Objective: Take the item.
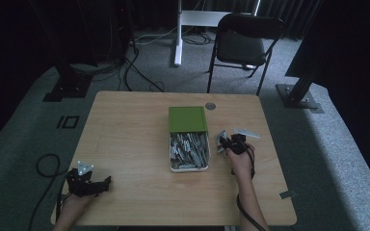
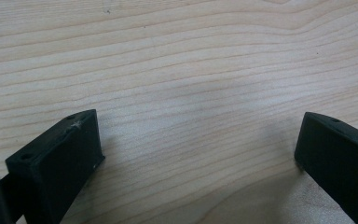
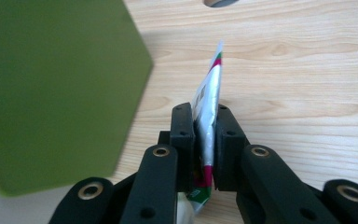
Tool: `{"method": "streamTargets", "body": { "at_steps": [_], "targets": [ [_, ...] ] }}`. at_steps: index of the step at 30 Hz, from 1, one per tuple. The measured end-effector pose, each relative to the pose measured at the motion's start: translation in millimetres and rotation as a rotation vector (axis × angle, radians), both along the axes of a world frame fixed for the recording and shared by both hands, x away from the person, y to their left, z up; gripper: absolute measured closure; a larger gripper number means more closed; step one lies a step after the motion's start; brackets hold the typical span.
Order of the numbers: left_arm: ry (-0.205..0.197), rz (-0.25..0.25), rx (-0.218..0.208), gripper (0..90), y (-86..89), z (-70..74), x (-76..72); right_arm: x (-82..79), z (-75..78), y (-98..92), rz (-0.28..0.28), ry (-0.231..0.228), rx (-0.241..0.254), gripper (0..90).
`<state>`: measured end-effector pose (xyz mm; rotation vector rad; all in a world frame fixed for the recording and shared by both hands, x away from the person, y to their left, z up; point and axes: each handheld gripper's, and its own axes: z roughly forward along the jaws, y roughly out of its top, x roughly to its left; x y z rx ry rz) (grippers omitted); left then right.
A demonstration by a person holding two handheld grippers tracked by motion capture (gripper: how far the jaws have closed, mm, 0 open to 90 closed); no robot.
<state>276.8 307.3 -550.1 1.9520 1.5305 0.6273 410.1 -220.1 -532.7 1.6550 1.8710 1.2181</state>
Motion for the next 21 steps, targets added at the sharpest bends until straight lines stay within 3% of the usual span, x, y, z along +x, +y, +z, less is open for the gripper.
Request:
{"method": "streamTargets", "body": {
  "at_steps": [12,21],
  "targets": [
    [0.0,0.0,0.0,1.3,0.0,0.0,0.0,0.3,-4.3,-14.4,-0.019,0.005,-0.078,71.5],
    [0.0,0.0,0.0,1.3,0.0,0.0,0.0,-2.0,-6.3,-25.3,-0.04,0.022,-0.097,62.9]
  ]
}}
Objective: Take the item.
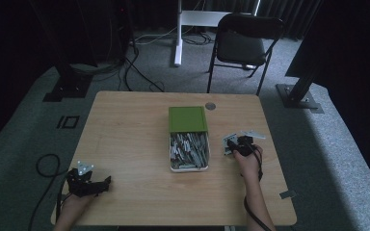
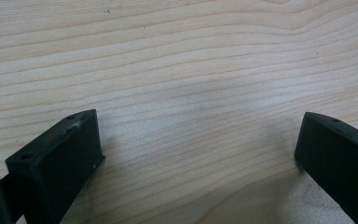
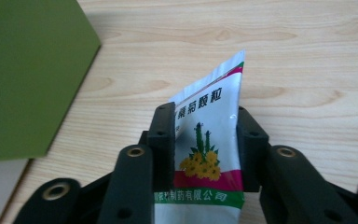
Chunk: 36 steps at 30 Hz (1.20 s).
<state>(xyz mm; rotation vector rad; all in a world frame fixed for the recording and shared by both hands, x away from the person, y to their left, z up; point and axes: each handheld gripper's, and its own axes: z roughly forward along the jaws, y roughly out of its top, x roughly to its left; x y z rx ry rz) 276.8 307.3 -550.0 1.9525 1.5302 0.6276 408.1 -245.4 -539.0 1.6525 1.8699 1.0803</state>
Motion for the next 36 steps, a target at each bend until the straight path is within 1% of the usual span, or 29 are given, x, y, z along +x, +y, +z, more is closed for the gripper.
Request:
{"method": "streamTargets", "body": {
  "at_steps": [3,6,7,11,13,15,17,22,23,24,27,31,36],
  "targets": [
    [0.0,0.0,0.0,1.3,0.0,0.0,0.0,-1.3,-0.2,-5.1,-0.004,0.014,-0.006,55.4],
    [0.0,0.0,0.0,1.3,0.0,0.0,0.0,-2.9,-2.9,-9.2,-0.002,0.027,-0.001,47.8],
    [0.0,0.0,0.0,1.3,0.0,0.0,0.0,-3.4,-3.5,-10.4,-0.002,0.03,-0.003,47.0],
    [0.0,0.0,0.0,1.3,0.0,0.0,0.0,-6.4,-5.5,-17.5,-0.01,0.028,-0.016,39.5],
    [0.0,0.0,0.0,1.3,0.0,0.0,0.0,-8.2,-5.4,-21.1,-0.02,0.024,-0.027,39.5],
    [0.0,0.0,-0.001,1.3,0.0,0.0,0.0,-9.9,-4.6,-23.3,-0.021,0.033,-0.02,40.0],
    [0.0,0.0,0.0,1.3,0.0,0.0,0.0,-12.4,-3.3,-25.1,-0.013,0.034,-0.024,38.7],
    [0.0,0.0,-0.001,1.3,0.0,0.0,0.0,-18.6,-1.2,-29.1,-0.019,0.03,-0.032,35.2],
    [0.0,0.0,0.0,1.3,0.0,0.0,0.0,-19.8,-1.2,-30.4,-0.018,0.027,-0.037,33.8],
    [0.0,0.0,-0.001,1.3,0.0,0.0,0.0,-21.1,-1.4,-31.6,-0.018,0.025,-0.032,32.2],
    [0.0,0.0,0.0,1.3,0.0,0.0,0.0,-26.2,-1.4,-35.1,-0.03,0.019,-0.012,29.9],
    [-0.001,0.0,0.0,1.3,0.0,-0.1,0.0,-35.3,-1.4,-41.7,-0.044,0.016,-0.017,27.6],
    [-0.001,0.001,-0.001,1.3,-0.1,-0.1,0.0,-46.8,0.1,-51.2,-0.082,0.006,-0.008,22.6]
  ]
}}
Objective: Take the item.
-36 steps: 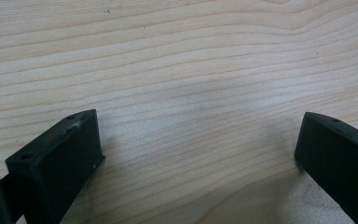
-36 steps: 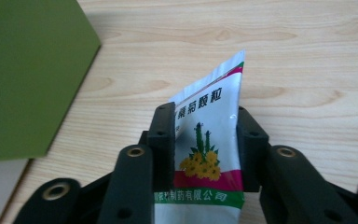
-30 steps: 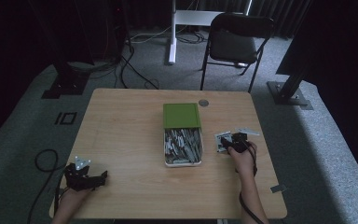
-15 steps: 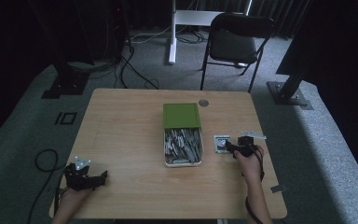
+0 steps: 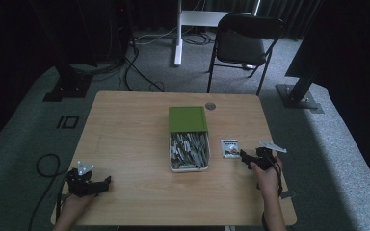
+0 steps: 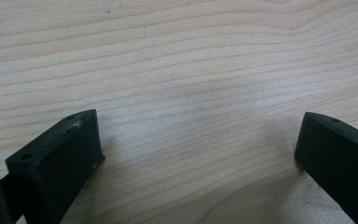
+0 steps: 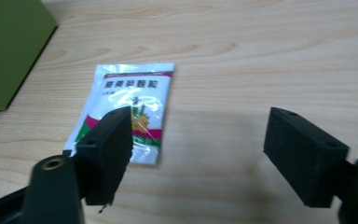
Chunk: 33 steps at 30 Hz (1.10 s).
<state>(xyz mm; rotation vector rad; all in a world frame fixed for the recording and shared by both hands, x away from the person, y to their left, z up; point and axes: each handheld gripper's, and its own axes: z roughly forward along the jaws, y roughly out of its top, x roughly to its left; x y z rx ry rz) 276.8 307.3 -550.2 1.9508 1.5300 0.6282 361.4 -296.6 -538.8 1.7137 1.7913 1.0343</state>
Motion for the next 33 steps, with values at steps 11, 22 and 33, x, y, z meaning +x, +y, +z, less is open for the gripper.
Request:
{"method": "streamTargets", "body": {
  "at_steps": [11,22,33],
  "targets": [
    [0.001,-0.001,0.002,1.3,0.2,0.1,0.0,-21.3,-2.4,-9.3,-0.034,0.054,-0.026,18.8],
    [-0.001,0.004,0.001,1.3,-0.1,-0.1,-0.4,-47.7,-3.0,-19.7,-0.072,0.04,-0.063,18.7],
    [-0.001,0.004,0.001,1.3,-0.1,-0.1,-0.4,-71.0,-9.4,-23.9,-0.071,0.061,-0.094,17.5]
  ]
}}
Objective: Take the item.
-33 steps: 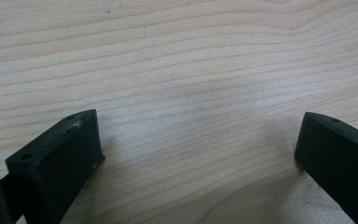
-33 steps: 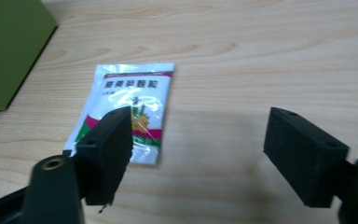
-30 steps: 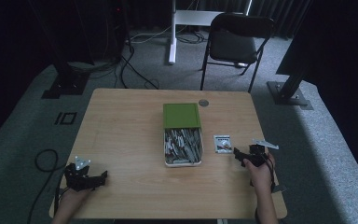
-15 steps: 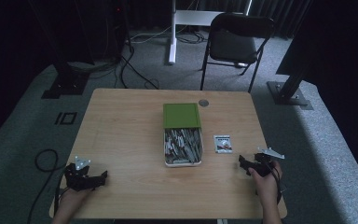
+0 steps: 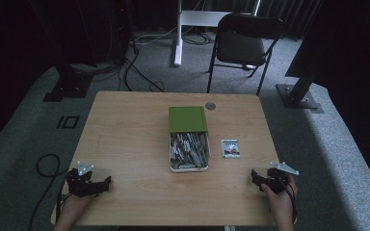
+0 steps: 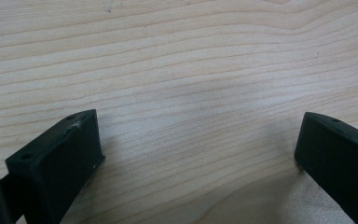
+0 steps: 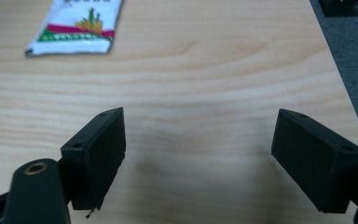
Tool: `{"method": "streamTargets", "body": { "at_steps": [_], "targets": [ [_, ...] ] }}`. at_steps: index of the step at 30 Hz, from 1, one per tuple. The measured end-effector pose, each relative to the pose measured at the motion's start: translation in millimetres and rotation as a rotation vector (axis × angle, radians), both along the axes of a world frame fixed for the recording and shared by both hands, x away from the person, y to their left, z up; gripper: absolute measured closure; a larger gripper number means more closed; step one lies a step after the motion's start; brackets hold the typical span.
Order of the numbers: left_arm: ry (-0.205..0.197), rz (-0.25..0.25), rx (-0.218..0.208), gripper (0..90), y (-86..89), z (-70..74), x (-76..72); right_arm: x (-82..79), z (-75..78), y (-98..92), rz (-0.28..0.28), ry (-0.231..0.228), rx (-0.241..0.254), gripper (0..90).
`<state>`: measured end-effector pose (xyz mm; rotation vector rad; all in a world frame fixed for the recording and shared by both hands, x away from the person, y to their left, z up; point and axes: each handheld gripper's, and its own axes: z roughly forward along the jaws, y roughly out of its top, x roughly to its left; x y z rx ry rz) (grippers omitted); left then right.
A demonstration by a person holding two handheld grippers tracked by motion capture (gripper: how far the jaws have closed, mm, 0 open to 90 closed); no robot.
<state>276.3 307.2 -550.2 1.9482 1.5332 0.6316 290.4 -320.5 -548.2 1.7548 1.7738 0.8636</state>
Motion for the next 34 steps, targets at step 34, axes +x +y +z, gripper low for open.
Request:
{"method": "streamTargets", "body": {
  "at_steps": [34],
  "targets": [
    [0.001,-0.001,0.001,1.3,0.1,0.1,0.0,-17.2,-7.8,6.6,-0.032,0.007,-0.066,12.7]
  ]
}}
